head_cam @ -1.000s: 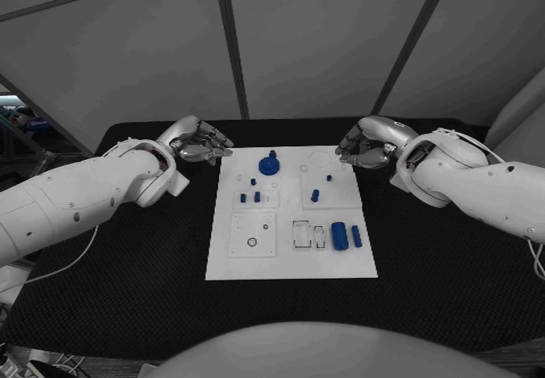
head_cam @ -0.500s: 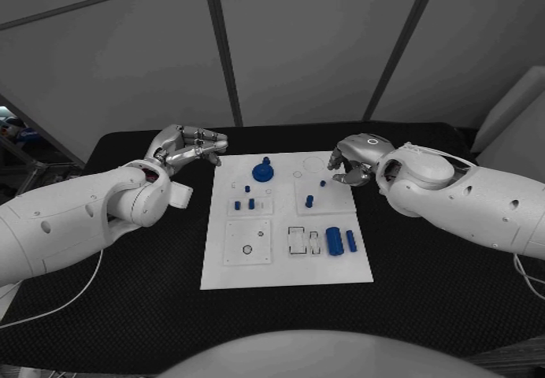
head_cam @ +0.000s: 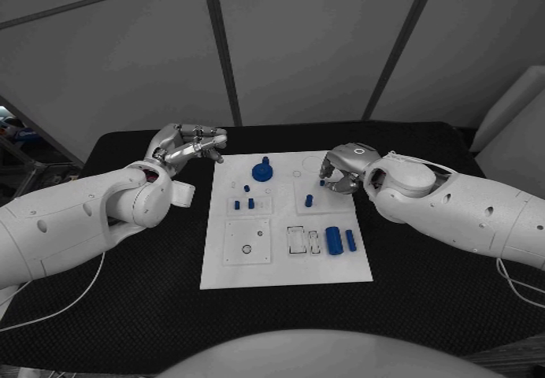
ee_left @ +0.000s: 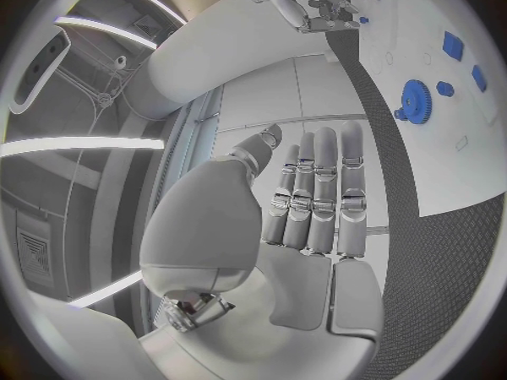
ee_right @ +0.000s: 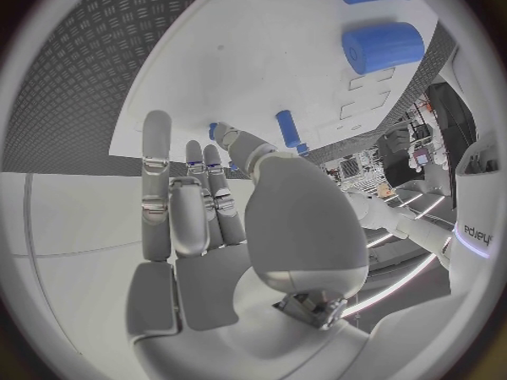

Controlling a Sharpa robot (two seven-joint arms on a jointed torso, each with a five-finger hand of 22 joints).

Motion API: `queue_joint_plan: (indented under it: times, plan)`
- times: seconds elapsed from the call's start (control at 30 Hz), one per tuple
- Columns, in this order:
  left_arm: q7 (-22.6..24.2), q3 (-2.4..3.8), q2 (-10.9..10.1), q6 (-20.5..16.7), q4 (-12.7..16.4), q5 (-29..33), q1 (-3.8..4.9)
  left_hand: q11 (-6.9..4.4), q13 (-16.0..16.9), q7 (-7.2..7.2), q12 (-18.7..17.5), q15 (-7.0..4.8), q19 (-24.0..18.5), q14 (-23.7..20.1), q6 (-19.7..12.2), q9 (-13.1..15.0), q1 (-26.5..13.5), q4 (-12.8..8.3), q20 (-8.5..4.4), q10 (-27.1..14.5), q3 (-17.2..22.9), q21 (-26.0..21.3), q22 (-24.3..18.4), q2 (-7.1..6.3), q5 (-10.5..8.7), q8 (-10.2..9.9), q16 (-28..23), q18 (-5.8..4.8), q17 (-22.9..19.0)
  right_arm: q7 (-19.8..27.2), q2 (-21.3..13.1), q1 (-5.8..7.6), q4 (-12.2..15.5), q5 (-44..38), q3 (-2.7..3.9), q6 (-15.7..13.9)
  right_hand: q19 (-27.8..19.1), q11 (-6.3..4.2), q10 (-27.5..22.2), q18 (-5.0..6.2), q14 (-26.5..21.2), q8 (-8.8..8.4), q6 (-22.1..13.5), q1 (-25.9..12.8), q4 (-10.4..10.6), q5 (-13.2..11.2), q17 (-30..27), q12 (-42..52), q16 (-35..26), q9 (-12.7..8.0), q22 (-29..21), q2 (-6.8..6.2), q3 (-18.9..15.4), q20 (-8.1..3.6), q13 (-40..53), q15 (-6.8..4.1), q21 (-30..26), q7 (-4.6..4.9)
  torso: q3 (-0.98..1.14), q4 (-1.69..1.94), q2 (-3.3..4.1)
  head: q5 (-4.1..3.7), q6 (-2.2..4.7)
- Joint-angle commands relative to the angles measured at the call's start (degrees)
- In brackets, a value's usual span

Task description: Assemble the parts on the task board

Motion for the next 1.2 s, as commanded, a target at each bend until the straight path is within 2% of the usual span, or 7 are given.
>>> queue_joint_plan:
  times: [0.03,0.33,0.5,0.67,0.8,1.2]
  plan:
    - [1.41,0.06,0.04,-0.13,0.31,1.49,0.06,0.31,0.05,0.32,-0.22,0.00,0.46,0.44,-0.26,-0.06,-0.06,0.05,-0.10,-0.38,-0.41,-0.19,-0.14,0.29,-0.03,-0.25,-0.25,-0.12,-0.10,0.63,0.37,-0.10,-0.29,-0.43,0.04,0.64,-0.38,-0.03,-0.23,0.21,3.09,-0.16,-0.18,0.18,0.06,0.44,0.15,0.19,0.39,0.08,0.15,-0.22,0.37,-0.03,0.07,0.45,0.45,0.09,0.05,-0.02,-0.03,0.14,-0.01]
    - [1.25,0.06,0.17,-0.05,0.33,2.31,0.05,0.42,0.05,0.47,-0.32,0.08,0.57,0.43,-0.47,-0.09,0.13,0.01,-0.05,-0.62,-0.45,-0.48,-0.40,0.45,-0.01,-0.43,-0.50,-0.13,-0.20,1.16,1.51,-0.30,-1.27,0.02,0.06,0.83,-0.57,-0.01,-0.12,0.22,3.09,-0.14,-0.13,0.39,-0.08,0.75,0.76,0.25,0.96,0.10,0.54,-0.07,0.77,0.00,0.08,0.46,1.03,0.20,0.11,-0.04,-0.02,0.25,-0.16]
    - [1.10,0.06,0.05,-0.06,0.49,2.54,0.05,0.45,0.05,0.50,-0.33,0.10,0.59,0.43,-0.51,-0.09,0.15,0.01,-0.04,-0.66,-0.47,-0.52,-0.44,0.46,-0.01,-0.46,-0.54,-0.14,-0.21,1.38,1.83,-0.32,-1.65,0.33,0.06,1.21,-0.66,-0.01,0.09,0.20,3.08,-0.09,0.00,0.54,-0.14,0.83,1.11,0.35,1.29,0.14,0.91,0.15,1.07,0.04,0.10,0.43,1.50,0.23,0.04,-0.09,0.10,0.17,-0.13]
    - [0.88,0.07,0.11,0.01,0.49,2.61,0.05,0.51,0.06,0.58,-0.37,0.14,0.64,0.43,-0.61,-0.10,0.20,0.01,-0.01,-0.77,-0.50,-0.65,-0.56,0.53,-0.02,-0.53,-0.64,-0.14,-0.25,1.61,2.30,-0.41,-2.38,0.56,0.06,1.57,-0.70,-0.05,0.29,0.15,3.07,-0.04,0.17,0.74,-0.23,0.88,1.45,0.41,1.62,0.18,1.60,0.47,1.45,0.06,0.12,0.40,2.24,0.24,0.12,-0.05,0.00,0.27,-0.41]
    - [0.75,0.07,0.09,0.04,0.61,2.63,0.05,0.51,0.06,0.58,-0.37,0.14,0.64,0.43,-0.61,-0.10,0.20,0.01,-0.01,-0.77,-0.50,-0.65,-0.56,0.53,-0.02,-0.53,-0.64,-0.14,-0.25,1.84,2.61,-0.49,-2.84,0.64,0.06,1.89,-0.69,-0.14,0.72,0.08,3.07,0.06,0.48,0.86,-0.30,0.88,1.83,0.58,1.98,0.24,2.34,0.70,1.71,0.10,0.18,0.30,3.00,0.21,0.07,-0.10,0.05,0.26,-0.45]
    - [0.35,0.07,0.19,-0.06,0.50,2.64,0.05,0.57,0.07,0.65,-0.39,0.19,0.71,0.42,-0.70,-0.10,0.35,-0.01,0.02,-0.88,-0.47,-0.81,-0.71,0.71,-0.01,-0.59,-0.76,-0.14,-0.30,1.72,2.75,-0.74,-3.06,0.53,0.06,2.89,-0.61,-1.48,5.17,-0.13,2.99,1.19,3.45,2.88,-1.59,0.83,2.80,2.43,2.94,0.92,5.46,2.60,2.46,-0.40,1.30,-0.89,6.24,-0.59,0.08,-0.11,-0.07,0.33,-0.85]
